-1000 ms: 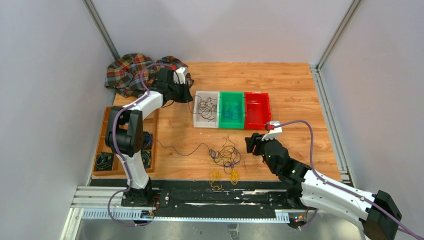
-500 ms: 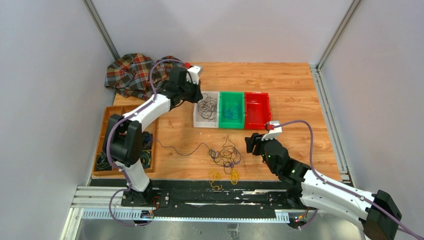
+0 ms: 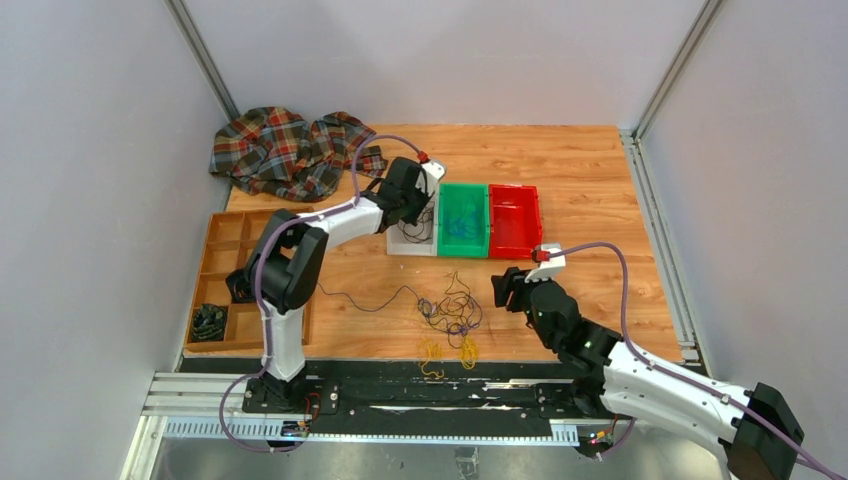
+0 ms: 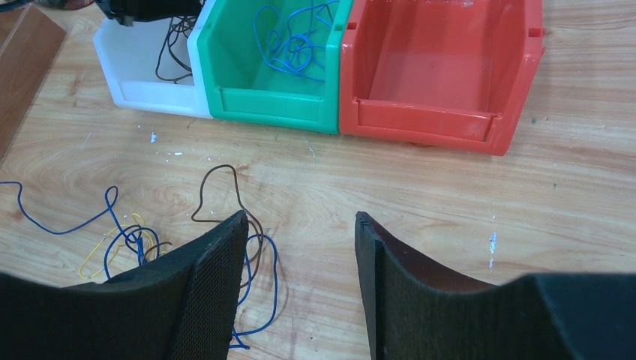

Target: Untangle the cables

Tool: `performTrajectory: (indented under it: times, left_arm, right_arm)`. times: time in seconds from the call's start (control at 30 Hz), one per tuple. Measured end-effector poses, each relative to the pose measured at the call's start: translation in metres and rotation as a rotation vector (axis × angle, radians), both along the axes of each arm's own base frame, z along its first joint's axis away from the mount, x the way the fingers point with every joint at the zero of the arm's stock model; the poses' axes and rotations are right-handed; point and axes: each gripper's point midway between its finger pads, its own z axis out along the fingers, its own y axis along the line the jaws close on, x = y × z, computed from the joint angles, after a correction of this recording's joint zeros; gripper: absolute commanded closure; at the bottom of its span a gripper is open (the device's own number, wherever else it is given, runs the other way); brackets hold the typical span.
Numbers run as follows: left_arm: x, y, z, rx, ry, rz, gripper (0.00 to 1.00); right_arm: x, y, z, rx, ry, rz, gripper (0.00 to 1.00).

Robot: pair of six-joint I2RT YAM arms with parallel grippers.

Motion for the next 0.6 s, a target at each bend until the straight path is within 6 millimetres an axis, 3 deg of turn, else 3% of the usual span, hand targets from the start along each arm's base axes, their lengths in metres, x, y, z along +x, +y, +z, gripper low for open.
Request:
performTrajectory:
  times: [0.13,0.2,0.37,0.47,0.6]
  left_arm:
    - [0.01,-0.005,-0.012,0.063,-0.024,-0.019,0.98]
    - [0.014,-0.006,-0.013,0.077,-0.036,-0.024,0.91]
    - [0.02,-0.007,-0.004,0.092,-0.058,-0.036,0.55]
    - [0.013,-0.006,0.004,0.096,-0.043,-0.059,0.31]
    - [-0.001,-0.007,0.036,0.079,-0.023,-0.101,0.11]
  right_arm:
    - [0.0,0.0,0.0,0.001,0.0,0.0,0.45]
    - [0.0,0.0,0.0,0.0,0.0,-0.001,0.45]
    - [-0.002,-0.001,-0.008,-0.028,0.024,0.004,0.4]
    - [-0.004,0.0,-0.016,-0.05,0.05,0.021,0.38]
    - [-0.008,0.009,-0.025,-0.077,0.096,0.068,0.35]
